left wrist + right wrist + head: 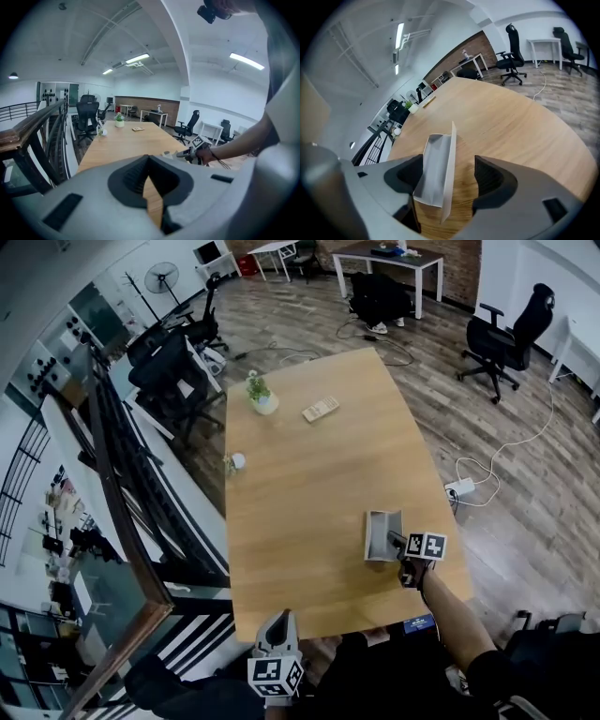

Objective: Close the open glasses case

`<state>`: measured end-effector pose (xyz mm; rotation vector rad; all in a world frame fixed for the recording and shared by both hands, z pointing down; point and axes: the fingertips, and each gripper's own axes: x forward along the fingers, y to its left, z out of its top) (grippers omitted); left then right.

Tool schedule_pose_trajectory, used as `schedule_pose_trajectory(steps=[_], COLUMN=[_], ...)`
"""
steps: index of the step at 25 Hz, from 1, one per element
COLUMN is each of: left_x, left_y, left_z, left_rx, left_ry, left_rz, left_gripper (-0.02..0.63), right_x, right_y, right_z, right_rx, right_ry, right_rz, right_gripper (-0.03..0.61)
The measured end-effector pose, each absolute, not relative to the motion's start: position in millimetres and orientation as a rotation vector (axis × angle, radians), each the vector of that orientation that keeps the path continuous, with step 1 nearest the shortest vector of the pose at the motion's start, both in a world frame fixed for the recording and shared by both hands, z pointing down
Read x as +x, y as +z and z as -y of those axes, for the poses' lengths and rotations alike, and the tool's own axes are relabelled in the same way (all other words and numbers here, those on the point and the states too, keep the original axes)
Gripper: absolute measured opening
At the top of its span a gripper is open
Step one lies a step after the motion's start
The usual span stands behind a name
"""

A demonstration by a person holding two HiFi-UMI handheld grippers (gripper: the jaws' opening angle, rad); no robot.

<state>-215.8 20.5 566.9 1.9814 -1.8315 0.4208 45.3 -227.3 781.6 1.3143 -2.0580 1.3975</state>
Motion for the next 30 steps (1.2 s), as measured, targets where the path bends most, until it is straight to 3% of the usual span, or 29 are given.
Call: schedule_pose_trajectory(steps=[14, 15, 16, 30], left_x=[-228.8, -228.9, -228.9, -230.7], left_y=[566.9, 567.2, 567.3, 566.6], left_z=[-45.0, -45.7, -46.3, -51.6], left_rx=[1.914, 1.913, 1.912, 1.908], left_ry=[0.4, 0.4, 0.4, 0.396], left_rz=[1.878, 1.879, 1.88, 1.886], left_gripper=[-0.001, -0.001, -0.002, 0.0], right_x=[36.0, 39.0, 41.1, 41.2], right_y=[793.8, 796.9, 800.5, 803.4], right_z=[223.8, 222.5, 220.8, 217.8], right_rx=[1.309, 1.299, 1.28, 1.251], right_ry=[1.406, 1.366, 1.327, 1.205], right_rz=[2.024, 2.004, 1.982, 1.922], right_gripper=[0.339, 0.119, 0.017, 0.015])
